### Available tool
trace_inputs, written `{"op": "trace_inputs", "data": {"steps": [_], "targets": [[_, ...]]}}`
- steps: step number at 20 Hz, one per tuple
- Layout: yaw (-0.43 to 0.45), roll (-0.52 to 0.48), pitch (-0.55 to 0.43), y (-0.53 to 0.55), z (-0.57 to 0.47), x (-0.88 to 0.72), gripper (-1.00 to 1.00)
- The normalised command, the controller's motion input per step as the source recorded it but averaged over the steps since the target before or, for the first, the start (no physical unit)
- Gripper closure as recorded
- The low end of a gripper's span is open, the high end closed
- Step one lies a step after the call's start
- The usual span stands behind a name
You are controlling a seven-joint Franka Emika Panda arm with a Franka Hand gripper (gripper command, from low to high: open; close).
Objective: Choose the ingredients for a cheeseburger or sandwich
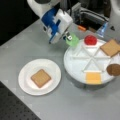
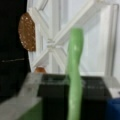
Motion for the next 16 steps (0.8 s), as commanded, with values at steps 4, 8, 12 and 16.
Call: {"op": "trace_inputs", "data": {"steps": [4,8,12,16], "targets": [[-0.026,-0.176,0.137,-0.05,0.36,0.02,1.00],[0.044,-0.199,0.188,-0.17,0.39,0.34,1.00],[0.123,-0.197,0.205,-0.16,0.40,0.64,1.00],[0.202,-0.153,0.166,-0.14,0.25,0.90,1.00]]}}
